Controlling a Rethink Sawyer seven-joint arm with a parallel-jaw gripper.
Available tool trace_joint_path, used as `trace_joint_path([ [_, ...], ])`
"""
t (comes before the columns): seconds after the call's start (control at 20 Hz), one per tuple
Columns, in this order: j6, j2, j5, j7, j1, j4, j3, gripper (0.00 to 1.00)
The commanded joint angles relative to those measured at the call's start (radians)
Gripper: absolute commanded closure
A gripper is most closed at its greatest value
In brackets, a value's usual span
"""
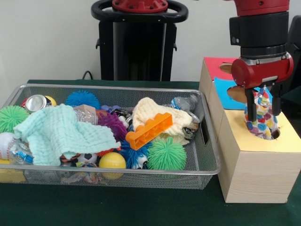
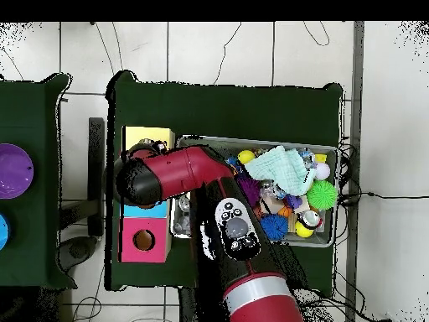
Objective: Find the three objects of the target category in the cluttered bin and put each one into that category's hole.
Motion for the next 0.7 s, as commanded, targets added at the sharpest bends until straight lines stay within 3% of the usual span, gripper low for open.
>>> trace_joint_path([
  [0.05, 0.181, 0.006, -0.019, -0.026, -0.022, 0.058, 0.004, 0.0],
  [0.3, 0.194, 0.009, -0.019, -0.014, -0.015, 0.041, 0.003, 0.0],
  [0.7, 0.301, 0.016, -0.021, -0.034, -0.008, 0.037, -0.002, 0.0],
])
